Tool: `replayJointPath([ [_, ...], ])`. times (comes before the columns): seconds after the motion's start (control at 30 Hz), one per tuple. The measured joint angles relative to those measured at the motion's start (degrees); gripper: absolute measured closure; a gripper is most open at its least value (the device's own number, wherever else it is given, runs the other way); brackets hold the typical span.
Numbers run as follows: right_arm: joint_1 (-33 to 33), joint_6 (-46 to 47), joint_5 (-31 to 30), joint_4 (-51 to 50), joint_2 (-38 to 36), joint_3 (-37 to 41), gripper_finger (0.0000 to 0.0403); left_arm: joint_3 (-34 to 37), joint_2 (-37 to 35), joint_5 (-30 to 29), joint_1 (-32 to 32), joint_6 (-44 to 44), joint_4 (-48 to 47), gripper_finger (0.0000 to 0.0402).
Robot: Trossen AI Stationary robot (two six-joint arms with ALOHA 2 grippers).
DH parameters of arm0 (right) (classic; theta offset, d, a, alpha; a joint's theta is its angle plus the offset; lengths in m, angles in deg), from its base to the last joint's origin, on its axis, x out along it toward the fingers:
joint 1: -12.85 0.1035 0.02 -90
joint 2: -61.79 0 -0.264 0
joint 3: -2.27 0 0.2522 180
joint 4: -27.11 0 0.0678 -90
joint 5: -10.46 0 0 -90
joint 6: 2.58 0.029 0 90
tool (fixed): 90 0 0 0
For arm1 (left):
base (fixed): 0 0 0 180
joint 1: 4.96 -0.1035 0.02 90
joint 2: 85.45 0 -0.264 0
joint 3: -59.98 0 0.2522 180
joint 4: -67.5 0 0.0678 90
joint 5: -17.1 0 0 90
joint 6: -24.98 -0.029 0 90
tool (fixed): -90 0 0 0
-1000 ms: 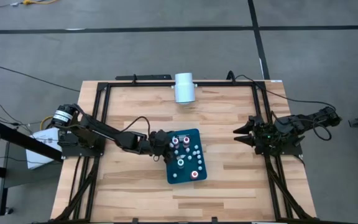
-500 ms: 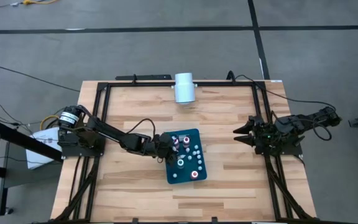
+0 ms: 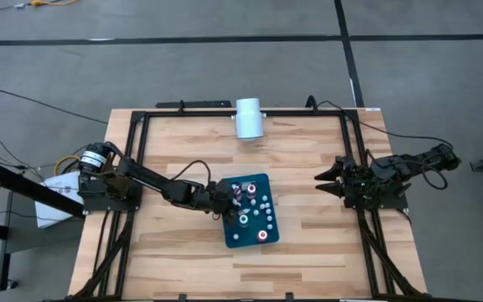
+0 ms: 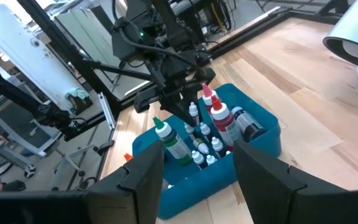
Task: Pick & Place food coloring
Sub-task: Put the small purple food coloring bottle into the blue bin
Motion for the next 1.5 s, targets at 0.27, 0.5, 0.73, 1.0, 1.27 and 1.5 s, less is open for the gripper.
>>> replayJointPath([
  [0.27,0.12,0.02,0.09,-0.02,0.0,0.0,0.0221,0.0,-0.13,0.41,0.0,-2.45,-0.21,0.034],
  [0.5,0.12,0.02,0.13,-0.05,0.0,0.0,0.0221,0.02,-0.15,4.08,0.0,-5.19,-0.2,0.0322],
  [0.73,0.13,0.04,0.91,-0.17,0.0,0.0,0.0221,0.07,-0.15,4.5,0.02,-5.21,-0.42,0.0292],
  [1.0,0.13,0.11,2.19,-0.17,0.0,0.0,0.0221,0.07,-0.2,4.47,-0.04,-5.21,-0.33,0.0268],
  [1.27,0.13,0.09,2.19,-0.17,0.0,0.0,0.0221,0.04,-0.24,5.05,-0.04,-5.14,-0.11,0.0229],
  [1.5,0.13,0.08,2.19,-0.17,0.0,0.0,0.0221,-1.78,-0.08,6.42,-0.1,-6.67,-3.25,0.0206],
])
